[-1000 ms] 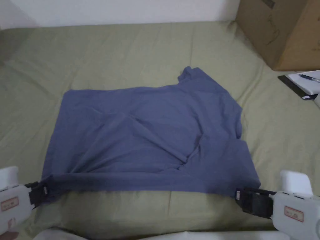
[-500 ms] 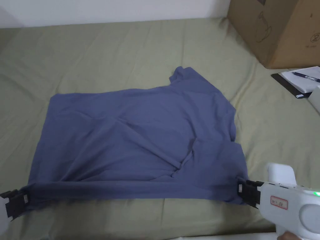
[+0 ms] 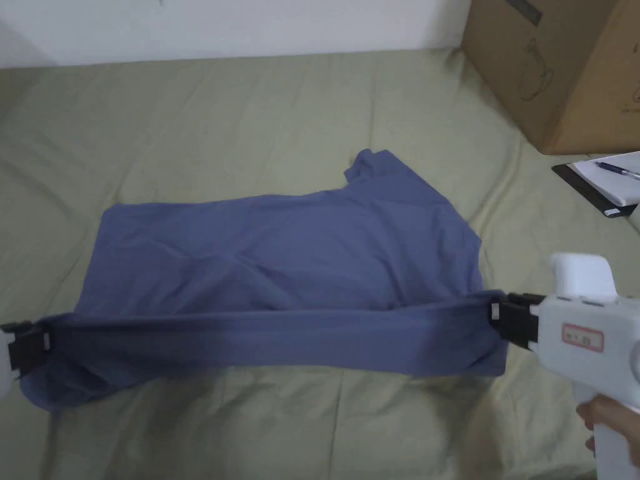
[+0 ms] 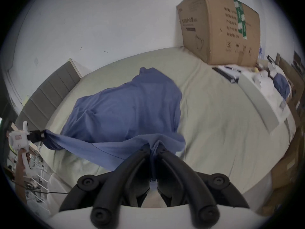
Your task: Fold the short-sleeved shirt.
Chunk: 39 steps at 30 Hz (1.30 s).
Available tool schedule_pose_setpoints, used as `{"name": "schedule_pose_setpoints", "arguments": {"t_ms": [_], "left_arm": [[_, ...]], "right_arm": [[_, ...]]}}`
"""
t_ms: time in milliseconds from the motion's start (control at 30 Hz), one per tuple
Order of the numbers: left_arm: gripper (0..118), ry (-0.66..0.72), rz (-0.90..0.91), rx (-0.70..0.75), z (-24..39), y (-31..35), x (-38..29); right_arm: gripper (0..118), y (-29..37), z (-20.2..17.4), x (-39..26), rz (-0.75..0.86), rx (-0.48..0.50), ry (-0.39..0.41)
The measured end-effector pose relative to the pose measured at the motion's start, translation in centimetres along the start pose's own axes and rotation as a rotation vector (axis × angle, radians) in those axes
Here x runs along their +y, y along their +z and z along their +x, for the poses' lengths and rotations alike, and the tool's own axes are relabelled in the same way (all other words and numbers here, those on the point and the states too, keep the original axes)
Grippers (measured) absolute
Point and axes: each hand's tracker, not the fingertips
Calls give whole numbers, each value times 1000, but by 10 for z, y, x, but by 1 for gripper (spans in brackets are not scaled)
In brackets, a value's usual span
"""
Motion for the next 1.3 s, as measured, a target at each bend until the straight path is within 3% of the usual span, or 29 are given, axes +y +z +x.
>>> {"name": "schedule_pose_setpoints", "arguments": {"t_ms": [233,333,367,400,433,467,500,533,700,733,767,800,867,900,967,1167,1233,1267,1300], "left_arm": [[1,-104,-117,48,18,-87,36],[4,-93,-156,52,15,-105,33],[11,-77,-157,51,15,-106,31],[36,-73,-155,56,15,-107,30],[63,-70,-160,58,14,-106,30],[88,-68,-162,58,12,-103,29],[104,-64,-158,53,10,-97,28],[105,-52,-127,48,9,-87,26],[104,58,-50,-24,-3,-32,11],[103,77,-41,-49,-7,-19,5],[97,91,-32,-69,-9,-7,-2],[73,96,-18,-76,-9,3,-10],[18,91,-9,-80,-11,20,-26],[5,89,-8,-67,-9,23,-34],[0,61,-13,-20,-7,30,-50],[4,101,-21,-43,-15,13,-58],[64,86,-7,-33,-13,3,-55],[83,88,-13,-37,-14,-5,-50],[89,92,-50,-42,-13,-16,-48]], "right_arm": [[7,-95,1,43,-111,-68,66],[7,-123,3,46,-138,-79,80],[7,-128,2,48,-162,-92,93],[14,-133,1,48,-178,-103,110],[30,-134,-1,48,-192,-115,129],[54,-133,-2,47,-192,-131,144],[90,-131,-3,45,-187,-126,152],[96,-121,-4,44,-169,-116,154],[90,-57,-5,37,-56,-11,103],[82,-43,-4,31,-43,11,90],[67,-31,-4,25,-29,29,83],[45,-23,-4,18,-29,24,75],[11,-6,-8,1,-28,18,64],[3,-1,-9,-7,-31,10,51],[0,6,-8,-23,-42,16,15],[0,6,-8,-51,-83,8,-65],[0,1,-1,-56,-89,11,-108],[0,-1,0,-57,-94,15,-125],[0,-3,1,-58,-96,19,-134]]}}
